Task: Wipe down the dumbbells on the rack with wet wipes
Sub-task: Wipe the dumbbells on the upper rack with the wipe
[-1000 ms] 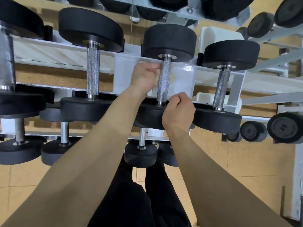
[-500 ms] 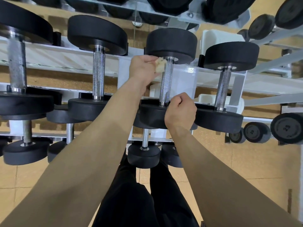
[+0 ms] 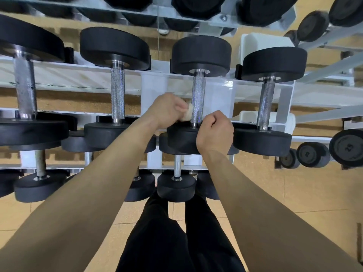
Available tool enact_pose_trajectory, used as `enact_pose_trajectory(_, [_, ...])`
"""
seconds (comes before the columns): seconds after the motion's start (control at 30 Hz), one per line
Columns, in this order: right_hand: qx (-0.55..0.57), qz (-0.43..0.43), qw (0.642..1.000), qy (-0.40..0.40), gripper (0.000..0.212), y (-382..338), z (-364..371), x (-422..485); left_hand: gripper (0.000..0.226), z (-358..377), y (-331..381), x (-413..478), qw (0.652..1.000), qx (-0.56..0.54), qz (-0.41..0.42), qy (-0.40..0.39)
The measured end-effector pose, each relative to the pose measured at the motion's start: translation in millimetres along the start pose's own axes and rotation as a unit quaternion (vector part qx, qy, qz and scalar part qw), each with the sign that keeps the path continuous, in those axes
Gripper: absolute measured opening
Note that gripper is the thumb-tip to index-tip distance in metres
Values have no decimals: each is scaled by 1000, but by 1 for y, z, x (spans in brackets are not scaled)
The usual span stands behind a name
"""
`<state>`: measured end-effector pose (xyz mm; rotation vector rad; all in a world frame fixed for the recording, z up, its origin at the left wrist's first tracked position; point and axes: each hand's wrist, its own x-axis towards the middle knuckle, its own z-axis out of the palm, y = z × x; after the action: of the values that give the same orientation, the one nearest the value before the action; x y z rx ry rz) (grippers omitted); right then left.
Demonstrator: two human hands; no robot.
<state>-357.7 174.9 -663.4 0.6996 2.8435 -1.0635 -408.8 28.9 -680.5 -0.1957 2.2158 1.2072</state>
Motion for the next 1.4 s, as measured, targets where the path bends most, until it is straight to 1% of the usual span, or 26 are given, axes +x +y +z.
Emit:
enact_pose_trajectory(0.03, [0,2,1000,-1,35,0,0,0,21,1,4,7,997,-71,-22,37])
enact_pose_trajectory(0.07, [0,4,1000,-1,34,0,0,0,24,2,7,16,988,-132,-40,65])
enact_pose_trajectory(0.13, [-1,5,1000,1,34,0,0,1,31,4,23,21,966,-236,-50,91])
enact_pose_trajectory(0.2, [1,1,1000,3,32,0,1,1,39,7,34,24,924,-367,-54,93])
enact_pose_trajectory(0.27, [1,-5,1000,6,30,1,1,1,37,12,39,22,881,-465,-53,76])
enact_pose_trajectory(0.3, [1,-6,1000,8,29,1,2,1,35,15,38,20,877,-472,-51,68])
enact_pose_trajectory(0.33, [2,-6,1000,9,29,2,2,1,34,18,35,18,884,-461,-52,62])
enact_pose_trajectory(0.47, [5,-11,1000,14,30,3,3,2,33,20,13,16,954,-296,-45,19])
enact_pose_trajectory(0.53, [6,-14,1000,16,30,3,3,2,30,14,1,16,980,-192,-43,-9])
enact_pose_trajectory(0.6, [6,-15,1000,15,35,3,4,2,20,7,-7,12,992,-95,-43,-63])
enact_pose_trajectory(0.63, [6,-15,1000,15,37,3,4,1,17,5,-6,9,993,-72,-43,-81])
enact_pose_trajectory(0.67, [7,-15,1000,14,39,4,4,1,18,5,-7,8,993,-76,-44,-80])
enact_pose_trajectory(0.73, [10,-14,1000,14,42,4,3,2,25,6,5,3,985,-153,-68,-41])
enact_pose_trajectory(0.8, [12,-11,1000,11,42,3,2,2,36,6,24,7,959,-261,-107,36])
enact_pose_trajectory(0.87, [11,-12,1000,5,39,3,2,1,46,3,41,20,921,-347,-126,122])
enact_pose_trajectory(0.93, [11,-8,1000,2,35,2,2,1,39,1,50,32,859,-453,-148,186])
enact_pose_trajectory(0.97, [11,-5,1000,0,35,2,3,1,33,4,51,36,848,-462,-152,210])
enact_pose_trajectory(1.0, [11,-2,1000,-2,35,2,3,1,29,8,47,37,860,-430,-152,230])
enact_pose_trajectory(1.07, [11,0,1000,-1,36,2,3,1,22,17,41,29,909,-320,-125,238])
enact_pose_trajectory(1.13, [12,-6,1000,1,38,2,2,0,21,19,35,14,947,-227,-89,210])
enact_pose_trajectory(1.17, [12,-9,1000,2,39,1,2,0,21,17,32,5,960,-191,-73,191])
enact_pose_trajectory(1.27, [11,-20,1000,1,42,0,2,-1,17,10,24,-19,991,-55,-29,118])
enact_pose_trajectory(1.33, [14,-17,1000,8,42,-1,1,-1,15,6,23,-30,998,37,1,54])
enact_pose_trajectory(1.4, [16,-8,1000,10,43,-2,-1,-1,17,4,26,-38,998,59,-3,14])
